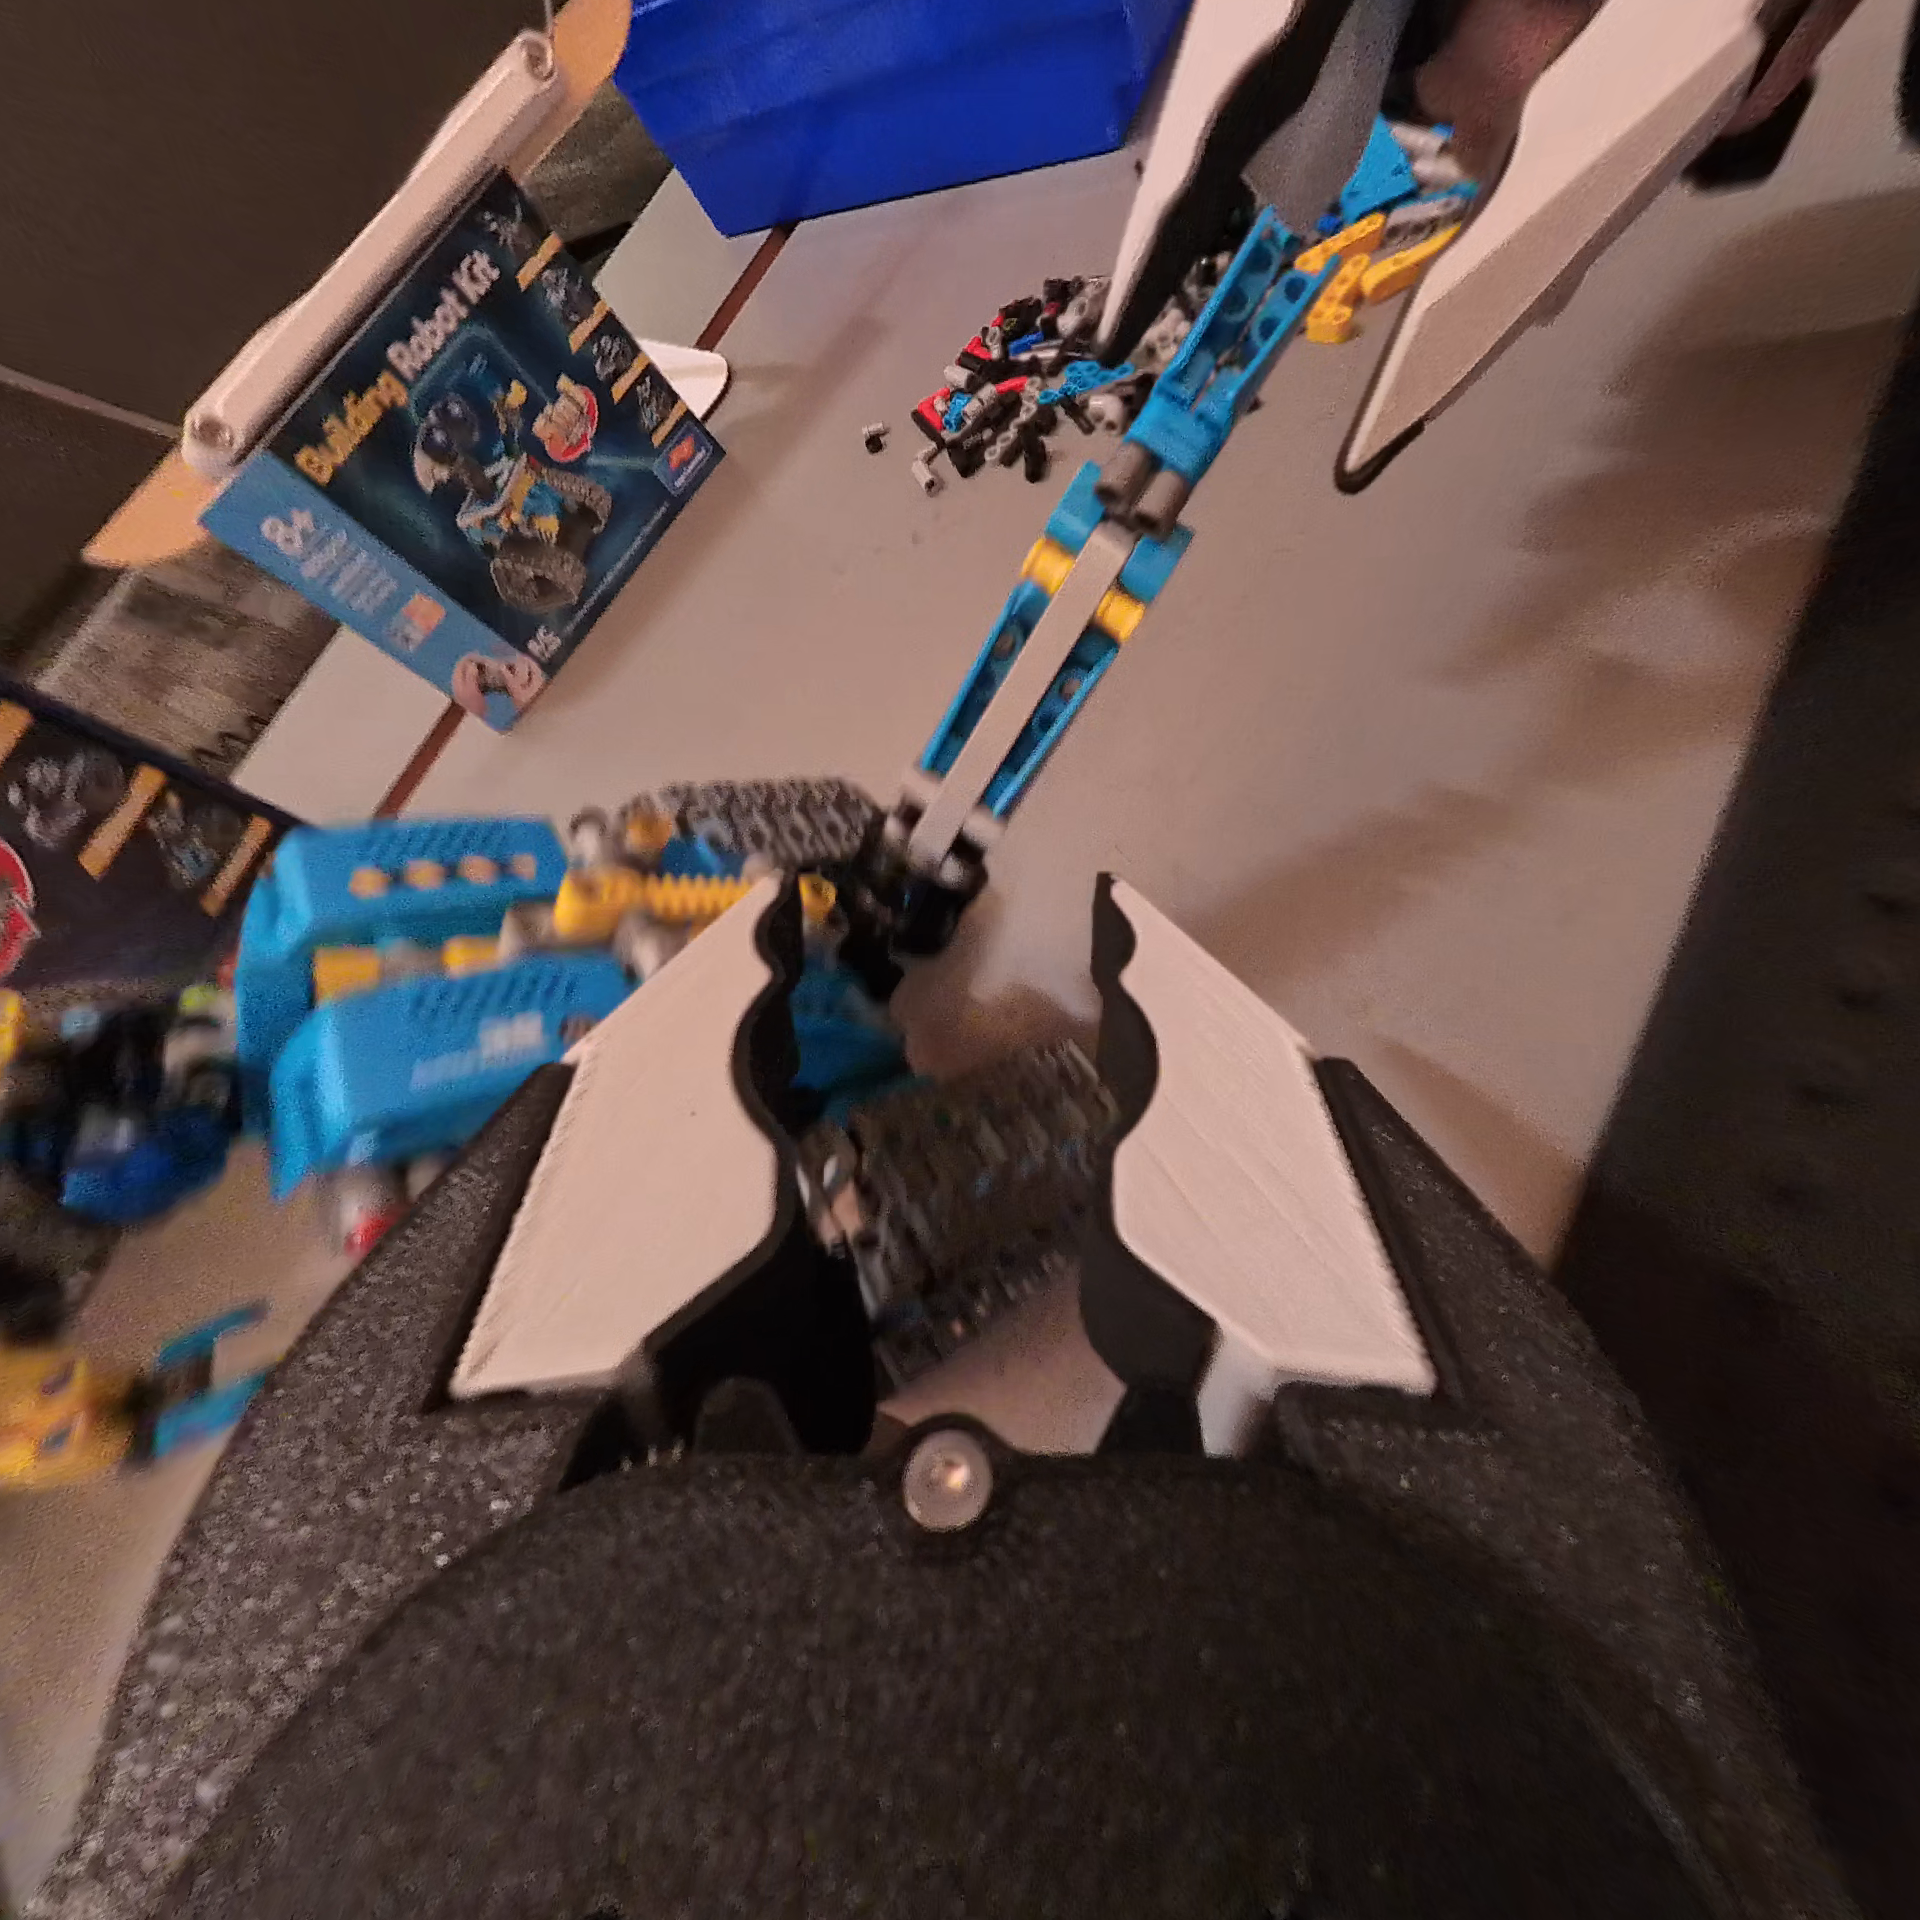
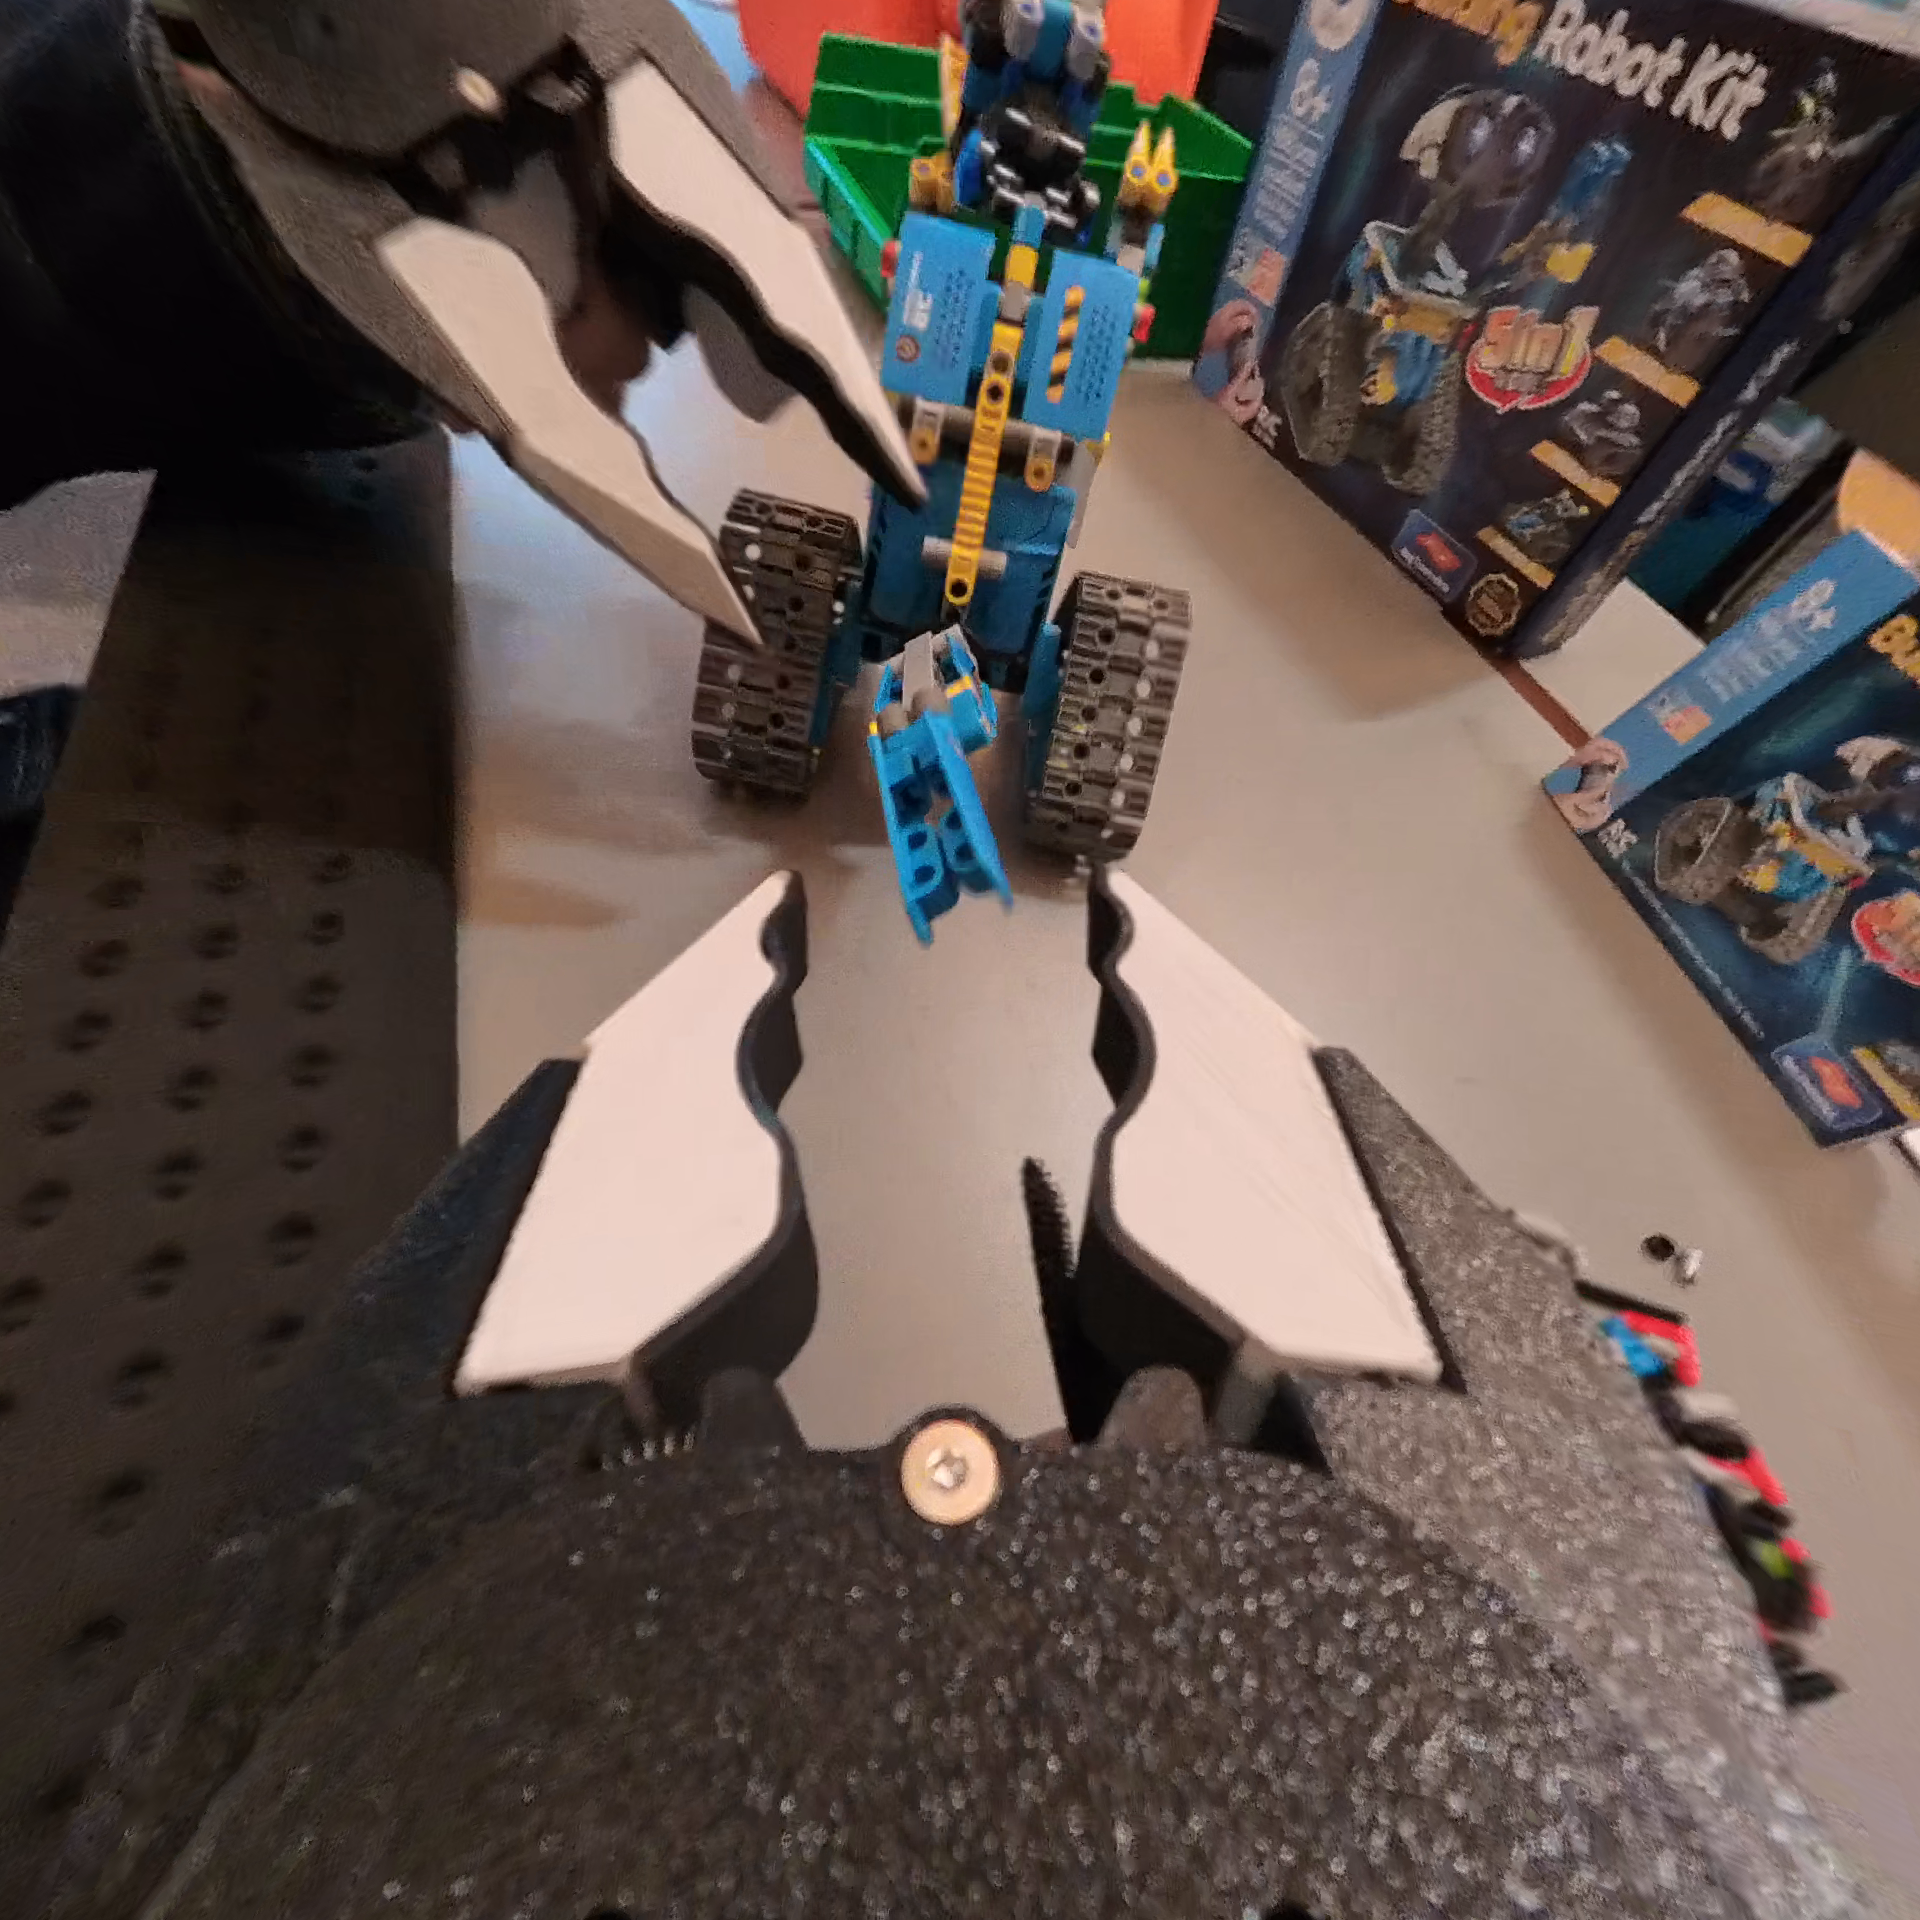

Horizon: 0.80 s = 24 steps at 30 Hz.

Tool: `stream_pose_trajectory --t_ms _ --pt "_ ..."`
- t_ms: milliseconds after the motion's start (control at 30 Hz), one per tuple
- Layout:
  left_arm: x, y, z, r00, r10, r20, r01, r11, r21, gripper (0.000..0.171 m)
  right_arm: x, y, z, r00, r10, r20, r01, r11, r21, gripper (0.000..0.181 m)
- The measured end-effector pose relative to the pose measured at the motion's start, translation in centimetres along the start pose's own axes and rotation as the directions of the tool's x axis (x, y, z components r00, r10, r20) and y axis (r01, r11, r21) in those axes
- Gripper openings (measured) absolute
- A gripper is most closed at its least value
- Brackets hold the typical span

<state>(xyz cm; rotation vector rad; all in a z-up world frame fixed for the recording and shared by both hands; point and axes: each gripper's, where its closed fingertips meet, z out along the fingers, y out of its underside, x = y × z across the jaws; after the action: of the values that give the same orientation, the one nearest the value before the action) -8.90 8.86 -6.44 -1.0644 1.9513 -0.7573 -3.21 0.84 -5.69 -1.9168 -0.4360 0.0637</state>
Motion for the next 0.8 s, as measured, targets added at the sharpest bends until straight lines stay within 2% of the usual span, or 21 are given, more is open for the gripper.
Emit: stream_pose_trajectory --t_ms 100,200,300,367,400,467,600,700,800 --pt "-0.4 0.6 -2.9 0.993 -0.113 -0.030 0.116 0.989 0.096 0.044 -0.1 2.2 1.7 0.998 0.052 -0.018 -0.052 0.998 0.045 0.056" --pt "-2.4 1.9 -3.9 0.963 -0.269 0.020 0.264 0.956 0.130 0.045 0.0 1.6 4.2 0.998 -0.009 -0.068 0.016 0.995 0.100 0.055" --pt "-4.0 2.8 -3.5 0.910 -0.400 0.109 0.380 0.910 0.168 0.058 -0.2 -0.7 6.5 0.995 -0.075 -0.065 0.085 0.983 0.165 0.048" --pt "-5.0 2.6 -2.9 0.863 -0.485 0.142 0.454 0.867 0.204 0.056 -0.2 -1.6 8.1 0.993 -0.105 -0.051 0.113 0.976 0.185 0.047" --pt "-5.6 2.6 -2.6 0.835 -0.527 0.159 0.493 0.844 0.211 0.061 -0.4 -1.9 8.8 0.992 -0.121 -0.036 0.125 0.973 0.195 0.043" --pt "-7.1 3.3 -1.9 0.765 -0.604 0.223 0.568 0.796 0.209 0.085 -0.7 -2.7 9.4 0.986 -0.162 -0.037 0.166 0.961 0.220 0.034" --pt "-8.0 4.2 -0.3 0.666 -0.715 0.211 0.684 0.699 0.210 0.095 -0.6 -3.2 9.8 0.961 -0.254 -0.113 0.273 0.940 0.206 0.025" --pt "-8.2 4.3 1.7 0.645 -0.753 0.127 0.734 0.657 0.172 0.094 -0.6 -3.0 10.0 0.953 -0.275 -0.128 0.295 0.939 0.174 0.025" --pt "-8.0 3.8 2.5 0.691 -0.717 0.094 0.697 0.695 0.176 0.083 -0.3 -2.8 9.8 0.947 -0.278 -0.162 0.300 0.945 0.128 0.025"
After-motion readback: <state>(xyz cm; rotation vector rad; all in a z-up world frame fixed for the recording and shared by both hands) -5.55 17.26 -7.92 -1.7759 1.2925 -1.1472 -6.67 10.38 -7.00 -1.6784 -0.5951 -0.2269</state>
